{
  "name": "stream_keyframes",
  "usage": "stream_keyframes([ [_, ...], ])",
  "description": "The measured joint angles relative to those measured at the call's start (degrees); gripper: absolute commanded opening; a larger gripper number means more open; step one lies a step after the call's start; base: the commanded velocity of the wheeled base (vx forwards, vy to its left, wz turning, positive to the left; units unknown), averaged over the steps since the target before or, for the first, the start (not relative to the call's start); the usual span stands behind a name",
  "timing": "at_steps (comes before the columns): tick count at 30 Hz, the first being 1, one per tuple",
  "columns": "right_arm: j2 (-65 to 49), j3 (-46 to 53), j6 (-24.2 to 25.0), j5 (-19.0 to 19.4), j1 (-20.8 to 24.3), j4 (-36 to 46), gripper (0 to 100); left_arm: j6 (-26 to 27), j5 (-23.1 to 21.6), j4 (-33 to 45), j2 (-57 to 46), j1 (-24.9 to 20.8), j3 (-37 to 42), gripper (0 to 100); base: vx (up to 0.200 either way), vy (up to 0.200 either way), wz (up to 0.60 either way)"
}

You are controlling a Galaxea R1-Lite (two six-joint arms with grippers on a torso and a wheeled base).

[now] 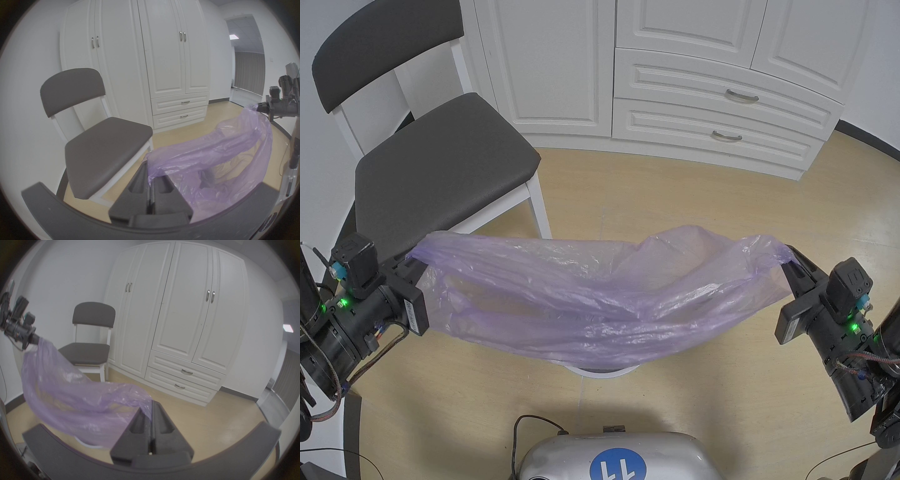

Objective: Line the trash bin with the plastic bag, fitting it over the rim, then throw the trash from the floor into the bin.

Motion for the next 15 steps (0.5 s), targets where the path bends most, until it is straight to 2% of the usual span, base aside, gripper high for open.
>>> stream_keyframes([
  [8,-1.16,3.12,-2.18,-3.13,-0.37,-0.09,0,0.2,0.57,-0.04,-1.41,1.46,-0.26,0,0.0,0.0,0.0],
  [15,-1.4,4.5,-4.05,-4.08,-0.46,-0.09,0,0.23,2.79,0.11,-1.74,1.55,-0.69,0,0.0,0.0,0.0],
])
